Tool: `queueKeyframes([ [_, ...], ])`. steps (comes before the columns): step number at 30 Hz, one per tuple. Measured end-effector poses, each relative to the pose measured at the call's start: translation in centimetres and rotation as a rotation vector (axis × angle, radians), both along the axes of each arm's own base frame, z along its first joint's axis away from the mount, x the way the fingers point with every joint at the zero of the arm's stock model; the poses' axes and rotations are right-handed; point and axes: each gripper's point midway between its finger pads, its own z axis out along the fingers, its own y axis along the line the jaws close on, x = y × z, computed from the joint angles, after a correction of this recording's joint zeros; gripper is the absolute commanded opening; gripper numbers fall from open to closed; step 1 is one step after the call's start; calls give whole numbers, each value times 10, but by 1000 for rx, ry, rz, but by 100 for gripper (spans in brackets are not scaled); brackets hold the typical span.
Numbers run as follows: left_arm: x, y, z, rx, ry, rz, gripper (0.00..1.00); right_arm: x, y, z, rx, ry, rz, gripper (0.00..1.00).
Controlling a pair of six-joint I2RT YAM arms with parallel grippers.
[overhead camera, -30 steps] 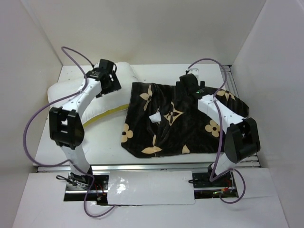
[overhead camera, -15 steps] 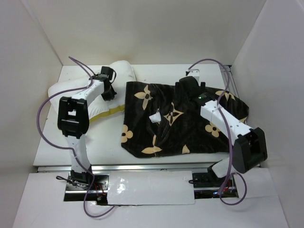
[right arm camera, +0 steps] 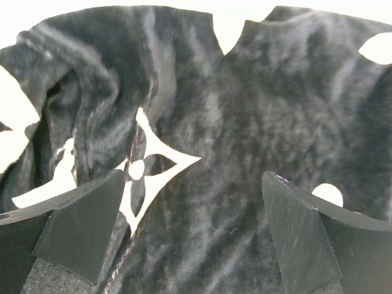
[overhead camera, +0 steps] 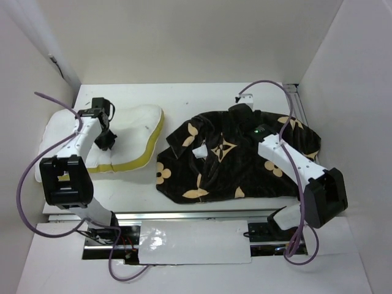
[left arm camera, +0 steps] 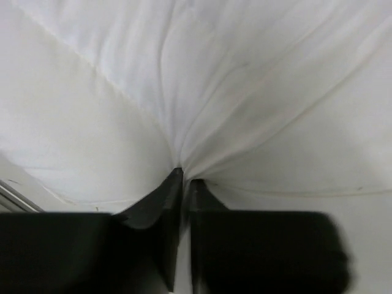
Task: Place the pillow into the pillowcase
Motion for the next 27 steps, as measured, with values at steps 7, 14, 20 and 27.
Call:
queueKeyframes([
  [7,17,-25,36,86,-104,-139,100,-5,24,-21,-25,53,62,100],
  [14,43,-121,58,23,-276,-529,100,-12,42,-25,14,73,120,100],
  [20,49,-147,30,-45,-260,-629,100,-23,55,-45,24,123,172,100],
  [27,56,-193,-31,-22,-132,-762,89,-32,79,-78,10,202,219,100],
])
